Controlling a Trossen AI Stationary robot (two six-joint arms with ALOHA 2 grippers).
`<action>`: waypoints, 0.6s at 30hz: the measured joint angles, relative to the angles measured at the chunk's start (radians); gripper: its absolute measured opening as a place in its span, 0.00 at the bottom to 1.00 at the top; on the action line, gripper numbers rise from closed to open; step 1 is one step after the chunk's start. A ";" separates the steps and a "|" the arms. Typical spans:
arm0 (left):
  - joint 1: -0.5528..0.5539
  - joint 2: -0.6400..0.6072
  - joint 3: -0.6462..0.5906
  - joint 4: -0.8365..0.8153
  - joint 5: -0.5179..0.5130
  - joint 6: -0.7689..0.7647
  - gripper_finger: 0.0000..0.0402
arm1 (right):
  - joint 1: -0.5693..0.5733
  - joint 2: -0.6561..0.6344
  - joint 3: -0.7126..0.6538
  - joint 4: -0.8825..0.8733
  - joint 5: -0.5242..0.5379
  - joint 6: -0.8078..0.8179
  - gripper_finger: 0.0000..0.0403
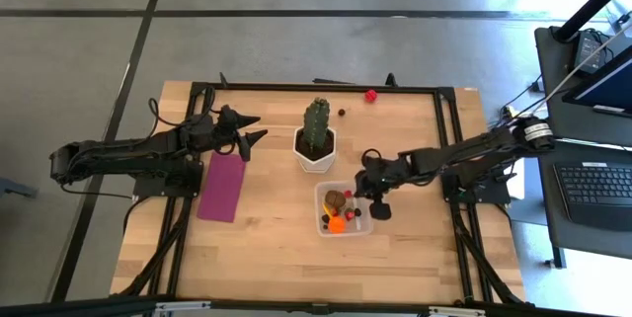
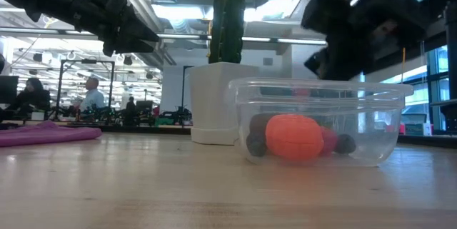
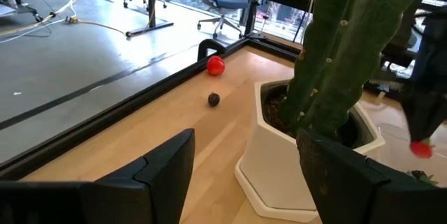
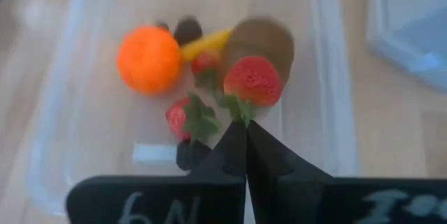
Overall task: Pick and placing Produce into tupperware
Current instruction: Put the bottom strawberry into the transparent bin
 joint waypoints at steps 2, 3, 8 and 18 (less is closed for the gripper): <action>0.000 0.000 0.000 0.000 0.000 0.000 0.61 | 0.000 0.033 -0.001 0.000 0.000 -0.007 0.00; 0.000 0.000 0.000 -0.001 0.000 0.000 0.61 | 0.000 0.046 -0.001 0.002 0.000 -0.006 0.00; 0.000 0.000 0.000 -0.004 0.000 0.000 0.61 | 0.000 0.073 -0.001 0.023 -0.001 -0.006 0.03; 0.000 0.000 0.000 -0.005 0.000 0.000 0.61 | 0.000 0.074 -0.001 0.032 -0.002 -0.009 0.16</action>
